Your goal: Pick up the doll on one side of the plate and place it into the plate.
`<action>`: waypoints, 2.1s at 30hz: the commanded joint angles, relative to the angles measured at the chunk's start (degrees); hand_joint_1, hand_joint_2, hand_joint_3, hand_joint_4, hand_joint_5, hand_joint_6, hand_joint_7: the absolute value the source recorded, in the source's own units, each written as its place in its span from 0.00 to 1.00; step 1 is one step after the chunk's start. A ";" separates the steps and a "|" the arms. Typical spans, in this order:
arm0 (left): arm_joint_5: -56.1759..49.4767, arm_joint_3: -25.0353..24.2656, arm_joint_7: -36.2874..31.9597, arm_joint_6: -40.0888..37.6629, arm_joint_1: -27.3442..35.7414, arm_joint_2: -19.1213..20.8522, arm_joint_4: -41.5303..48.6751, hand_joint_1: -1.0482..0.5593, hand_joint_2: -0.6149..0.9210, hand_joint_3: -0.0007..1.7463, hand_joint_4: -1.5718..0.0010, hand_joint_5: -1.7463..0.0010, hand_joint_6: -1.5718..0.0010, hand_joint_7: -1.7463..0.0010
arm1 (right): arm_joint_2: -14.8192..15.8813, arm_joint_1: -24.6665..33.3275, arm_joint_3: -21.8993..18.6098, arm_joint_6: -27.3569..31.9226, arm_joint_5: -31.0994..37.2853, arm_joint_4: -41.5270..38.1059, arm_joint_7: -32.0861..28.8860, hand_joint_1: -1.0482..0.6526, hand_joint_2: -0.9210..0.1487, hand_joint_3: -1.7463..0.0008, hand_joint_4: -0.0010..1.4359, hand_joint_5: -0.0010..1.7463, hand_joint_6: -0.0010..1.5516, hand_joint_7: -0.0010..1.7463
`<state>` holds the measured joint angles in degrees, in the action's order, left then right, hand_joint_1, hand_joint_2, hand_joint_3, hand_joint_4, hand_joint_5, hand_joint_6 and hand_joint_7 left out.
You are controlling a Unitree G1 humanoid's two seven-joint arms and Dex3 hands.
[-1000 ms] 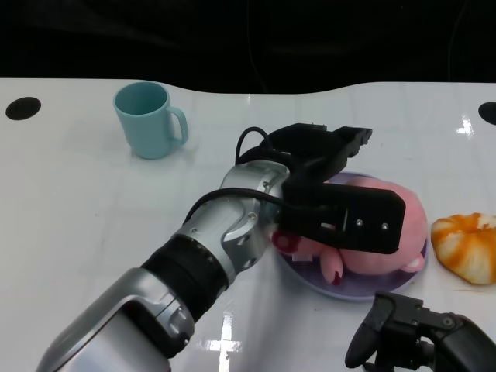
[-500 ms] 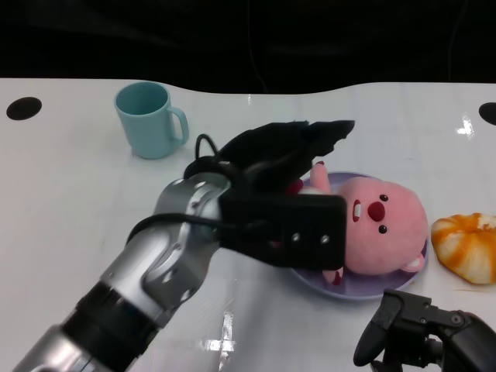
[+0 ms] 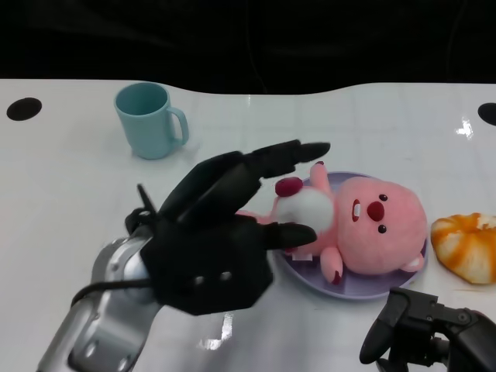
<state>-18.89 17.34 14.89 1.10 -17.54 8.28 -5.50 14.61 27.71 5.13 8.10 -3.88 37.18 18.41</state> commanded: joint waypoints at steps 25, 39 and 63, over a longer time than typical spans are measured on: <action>29.72 -12.71 2.06 -20.32 26.04 2.11 -24.23 0.52 0.71 0.73 0.53 0.10 0.56 0.26 | 0.66 -0.21 0.12 1.61 -0.10 1.90 -0.56 0.50 0.35 0.37 0.45 1.00 0.37 0.82; 46.22 -17.60 -0.13 -42.31 31.94 0.23 -31.45 0.50 0.75 0.74 0.52 0.00 0.60 0.06 | 1.01 -0.16 -0.75 2.25 -0.74 2.35 -0.29 0.50 0.34 0.38 0.44 1.00 0.37 0.83; 48.12 -18.41 0.31 -43.14 28.16 1.02 -20.63 0.49 0.76 0.71 0.50 0.00 0.61 0.00 | 1.14 0.98 -1.62 0.61 -0.93 1.92 0.18 0.52 0.33 0.38 0.44 1.00 0.37 0.82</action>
<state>29.70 -0.83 14.96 -42.71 10.69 8.56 -26.57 15.21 28.39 4.27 9.68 -4.45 38.92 18.53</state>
